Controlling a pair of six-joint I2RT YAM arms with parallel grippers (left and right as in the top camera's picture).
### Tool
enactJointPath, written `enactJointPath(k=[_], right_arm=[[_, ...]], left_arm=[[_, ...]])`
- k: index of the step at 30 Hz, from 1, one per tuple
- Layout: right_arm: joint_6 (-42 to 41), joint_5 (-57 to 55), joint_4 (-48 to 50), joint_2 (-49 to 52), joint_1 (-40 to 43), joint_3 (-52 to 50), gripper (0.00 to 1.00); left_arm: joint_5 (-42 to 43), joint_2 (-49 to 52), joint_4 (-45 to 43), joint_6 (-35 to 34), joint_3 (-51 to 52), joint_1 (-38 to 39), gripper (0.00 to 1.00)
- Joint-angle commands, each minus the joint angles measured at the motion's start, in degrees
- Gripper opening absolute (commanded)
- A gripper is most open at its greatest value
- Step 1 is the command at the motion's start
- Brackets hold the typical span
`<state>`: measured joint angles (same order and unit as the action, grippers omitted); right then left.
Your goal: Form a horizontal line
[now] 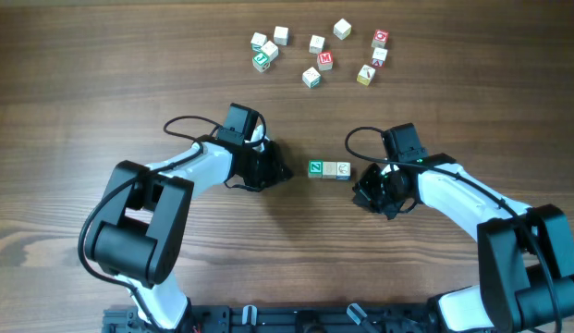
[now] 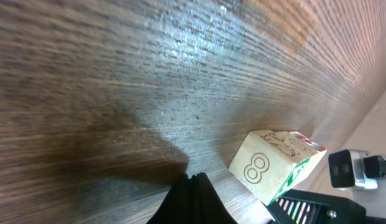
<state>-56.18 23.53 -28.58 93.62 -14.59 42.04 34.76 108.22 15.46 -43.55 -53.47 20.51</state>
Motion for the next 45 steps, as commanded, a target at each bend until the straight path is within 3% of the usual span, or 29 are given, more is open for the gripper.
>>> enactJointPath(k=[1,5,7,10,12,14,16,19,24,26,28,29,38,45], right_arm=[[4.15,-5.18,-0.46,0.66,-0.15,-0.37,0.04],[4.0,-7.72,-1.01,0.66,-0.15,-0.37,0.05],[3.48,-8.81,-1.03,0.66,-0.15,-0.37,0.19],[3.48,-8.92,-0.79,0.66,-0.17,-0.37,0.24],[3.45,-9.77,-0.42,0.66,-0.17,-0.37,0.36],[3.48,-10.29,-0.37,0.66,-0.17,-0.37,0.59],[3.52,-10.29,-0.46,0.66,-0.17,-0.37,0.64],[3.74,-10.32,-2.67,0.66,-0.17,-0.37,0.56],[10.88,-10.25,-9.53,0.66,-0.17,-0.37,0.56],[12.72,-10.23,-11.19,0.66,-0.17,-0.37,0.42],[15.45,-10.08,-12.15,0.66,-0.17,-0.37,0.13],[16.33,-9.6,-12.33,0.66,-0.15,-0.37,0.04],[18.78,-13.29,-12.76,-3.65,-0.15,-0.37,0.04],[18.01,-13.27,-6.97,-15.39,-0.17,-0.37,0.04]], left_arm=[[-8.83,-0.74,0.68,0.87,1.05,-0.7,0.04],[-18.12,-3.76,-5.11,0.72,0.2,-0.83,0.04],[-19.45,-3.87,-10.32,0.76,0.2,-0.83,0.04],[-19.43,-3.87,-14.84,0.74,0.2,-0.74,0.04],[-19.43,-3.85,-17.92,1.01,0.2,-0.46,0.04],[-19.47,-3.85,-21.24,1.4,0.2,0.33,0.04],[-19.45,-3.76,-23.02,1.4,0.2,1.01,0.04],[-19.45,-3.65,-24.55,1.38,0.2,2.23,0.04],[-20.5,-3.56,-24.28,1.38,0.2,3.78,0.04],[-20.79,-4.61,-23.85,1.51,0.2,3.58,0.04],[-21.81,-7.98,-21.4,3.39,0.2,2.93,0.04],[-22.67,-10.16,-19.47,4.02,0.2,2.64,0.04],[-40.35,-42.73,6.88,7.37,0.2,2.19,0.04],[-44.06,-60.11,18.03,7.21,0.22,2.19,0.04]])
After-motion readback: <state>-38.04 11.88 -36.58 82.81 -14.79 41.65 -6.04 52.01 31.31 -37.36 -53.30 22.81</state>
